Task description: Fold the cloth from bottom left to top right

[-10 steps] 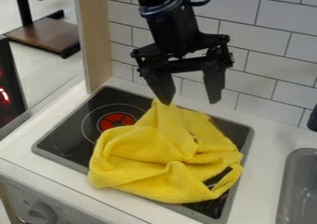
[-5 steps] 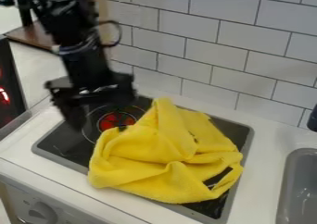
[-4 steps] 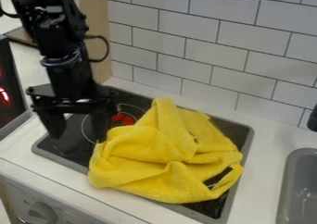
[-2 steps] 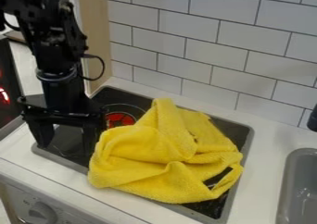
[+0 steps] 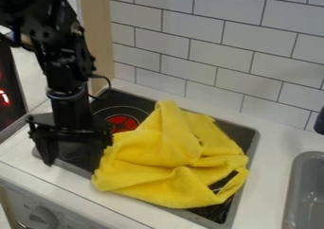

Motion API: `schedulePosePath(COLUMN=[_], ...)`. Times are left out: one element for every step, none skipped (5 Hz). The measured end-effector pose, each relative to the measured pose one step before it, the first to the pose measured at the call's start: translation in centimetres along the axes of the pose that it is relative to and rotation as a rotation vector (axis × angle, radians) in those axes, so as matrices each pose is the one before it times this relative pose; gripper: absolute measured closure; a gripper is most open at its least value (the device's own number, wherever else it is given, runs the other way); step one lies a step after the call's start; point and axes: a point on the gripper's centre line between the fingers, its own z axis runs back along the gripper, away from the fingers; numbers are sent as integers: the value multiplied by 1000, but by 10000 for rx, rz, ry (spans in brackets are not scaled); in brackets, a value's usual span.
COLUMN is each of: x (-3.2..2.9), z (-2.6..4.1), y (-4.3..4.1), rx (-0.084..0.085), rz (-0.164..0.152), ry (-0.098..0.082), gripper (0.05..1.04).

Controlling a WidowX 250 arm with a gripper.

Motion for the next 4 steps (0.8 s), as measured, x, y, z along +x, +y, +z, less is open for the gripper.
schedulePosePath(x=[135,-19,15,-104], z=[-471,-115,31,667], y=[-710,-523,-644,-730], rx=[-157,-236,-296,-415], rz=[7,43,7,-98], ry=[183,70,-4,-69], gripper=[85,85,85,85])
